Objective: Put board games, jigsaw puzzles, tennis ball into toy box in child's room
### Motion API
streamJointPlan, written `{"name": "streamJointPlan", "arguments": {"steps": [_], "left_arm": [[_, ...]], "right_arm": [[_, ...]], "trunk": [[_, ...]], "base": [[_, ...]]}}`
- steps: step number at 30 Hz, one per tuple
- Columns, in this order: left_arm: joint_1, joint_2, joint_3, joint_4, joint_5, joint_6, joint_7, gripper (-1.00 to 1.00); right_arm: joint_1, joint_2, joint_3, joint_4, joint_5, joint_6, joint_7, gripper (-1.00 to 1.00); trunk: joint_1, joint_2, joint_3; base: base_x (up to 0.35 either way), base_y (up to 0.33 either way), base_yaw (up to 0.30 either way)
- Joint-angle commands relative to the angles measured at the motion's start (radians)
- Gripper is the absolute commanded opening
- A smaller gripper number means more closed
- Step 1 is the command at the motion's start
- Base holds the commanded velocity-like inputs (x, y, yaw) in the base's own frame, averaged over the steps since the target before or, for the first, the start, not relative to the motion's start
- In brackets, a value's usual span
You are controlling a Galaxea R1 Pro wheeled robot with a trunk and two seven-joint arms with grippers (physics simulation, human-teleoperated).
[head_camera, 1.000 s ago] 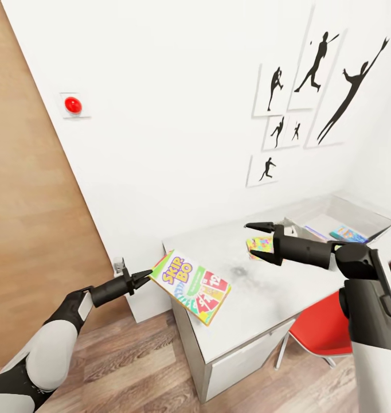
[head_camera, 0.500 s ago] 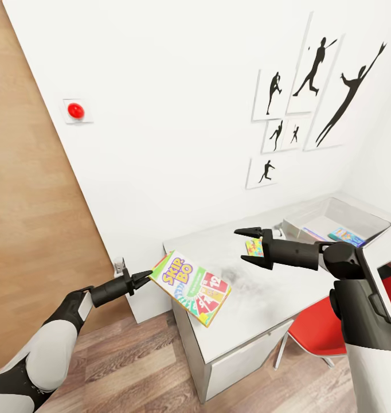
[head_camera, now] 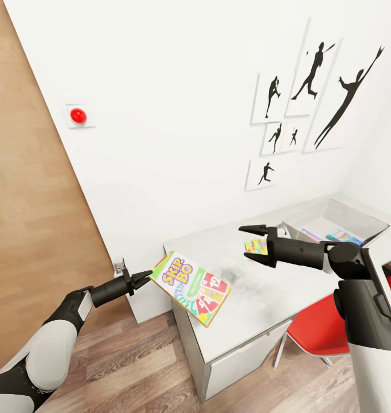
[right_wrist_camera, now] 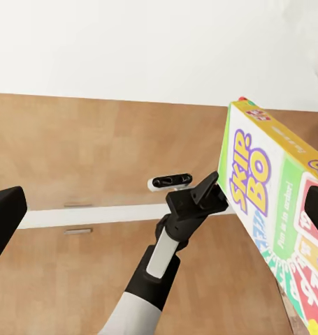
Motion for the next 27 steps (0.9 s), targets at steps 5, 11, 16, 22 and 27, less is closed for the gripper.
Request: {"name": "streamJointPlan", "arguments": {"steps": [5, 11, 16, 22, 27], "left_arm": [[-0.001, 0.001, 0.01, 0.0, -0.011, 0.011, -0.007, -1.0], [-0.001, 0.002, 0.01, 0.0, -0.011, 0.012, -0.007, -1.0], [-0.001, 0.003, 0.011, 0.0, -0.011, 0.017, -0.007, -1.0], [-0.001, 0.003, 0.011, 0.0, -0.012, 0.019, -0.006, -1.0], [-0.001, 0.003, 0.01, 0.0, -0.012, 0.019, -0.007, -1.0]], "right_arm": [[-0.001, 0.0, -0.002, 0.0, -0.008, 0.006, -0.007, 1.0], [-0.001, 0.0, -0.002, 0.0, -0.008, 0.006, -0.006, 1.0], [-0.001, 0.001, -0.004, 0.0, -0.008, 0.006, -0.006, 1.0], [-0.001, 0.001, -0.003, 0.0, -0.007, 0.006, -0.006, 1.0], [-0.001, 0.003, -0.003, 0.0, -0.007, 0.006, -0.007, 1.0]], "trunk": [[-0.019, 0.034, 0.014], [-0.042, 0.076, 0.033], [-0.061, 0.111, 0.049], [-0.084, 0.153, 0.068], [-0.103, 0.188, 0.083]], "base": [[0.0, 0.0, 0.0], [0.0, 0.0, 0.0], [0.0, 0.0, 0.0], [0.0, 0.0, 0.0], [0.0, 0.0, 0.0]]}}
